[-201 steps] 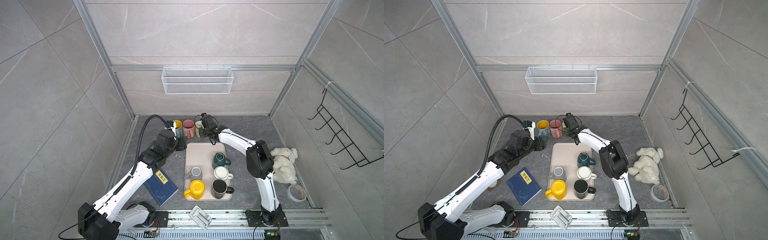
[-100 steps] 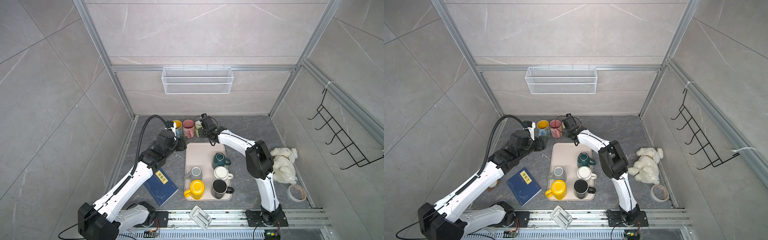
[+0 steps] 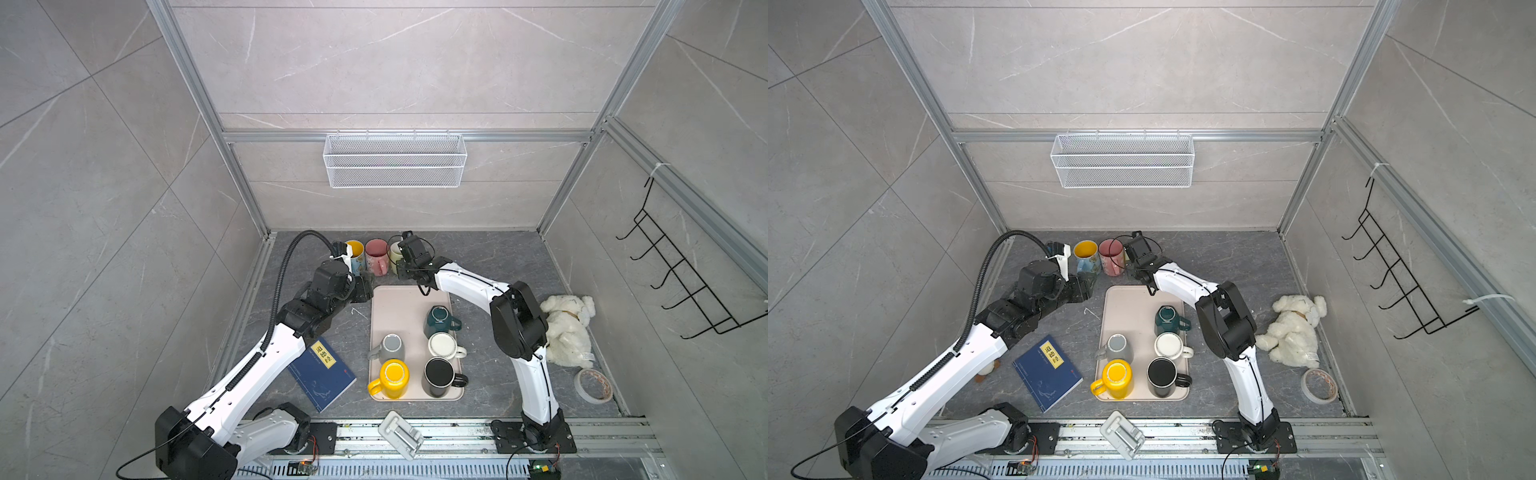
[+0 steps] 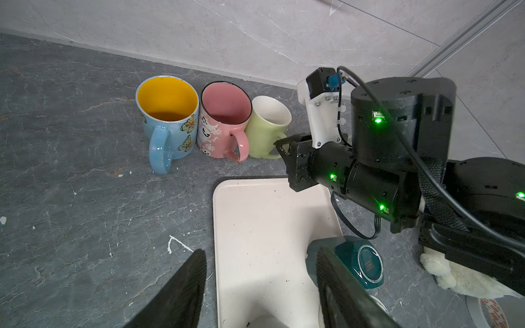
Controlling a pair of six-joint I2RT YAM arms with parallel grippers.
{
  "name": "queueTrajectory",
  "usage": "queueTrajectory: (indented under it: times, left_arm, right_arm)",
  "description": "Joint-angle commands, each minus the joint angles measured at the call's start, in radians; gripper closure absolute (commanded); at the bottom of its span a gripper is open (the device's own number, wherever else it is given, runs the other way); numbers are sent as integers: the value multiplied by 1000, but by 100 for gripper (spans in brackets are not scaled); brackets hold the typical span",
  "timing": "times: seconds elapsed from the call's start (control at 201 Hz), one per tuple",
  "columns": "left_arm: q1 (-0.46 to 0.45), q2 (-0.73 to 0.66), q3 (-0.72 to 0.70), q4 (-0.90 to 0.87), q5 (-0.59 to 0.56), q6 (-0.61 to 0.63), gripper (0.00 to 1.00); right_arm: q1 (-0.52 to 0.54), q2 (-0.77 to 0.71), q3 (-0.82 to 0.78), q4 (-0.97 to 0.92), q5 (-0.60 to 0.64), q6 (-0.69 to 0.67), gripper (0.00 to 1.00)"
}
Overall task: Turn the mug right side up
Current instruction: Place the mug at the top-center of the table.
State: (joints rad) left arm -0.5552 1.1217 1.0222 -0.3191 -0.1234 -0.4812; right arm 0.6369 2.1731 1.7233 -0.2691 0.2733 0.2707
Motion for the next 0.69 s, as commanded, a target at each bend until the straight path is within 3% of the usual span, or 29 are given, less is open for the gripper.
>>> queueTrajectory:
  times: [0.0, 0.368, 0.687]
  left_arm:
    - [6, -35, 6, 2, 11, -14, 36]
    - [7, -56, -5, -6, 4, -17, 36]
    - [6, -56, -10, -4, 6, -17, 36]
  right_arm:
    - [4, -26, -22, -30, 12, 24, 80]
    - [12, -26, -22, -35, -4, 37, 72]
    - [14, -36, -12, -38, -55, 79, 73]
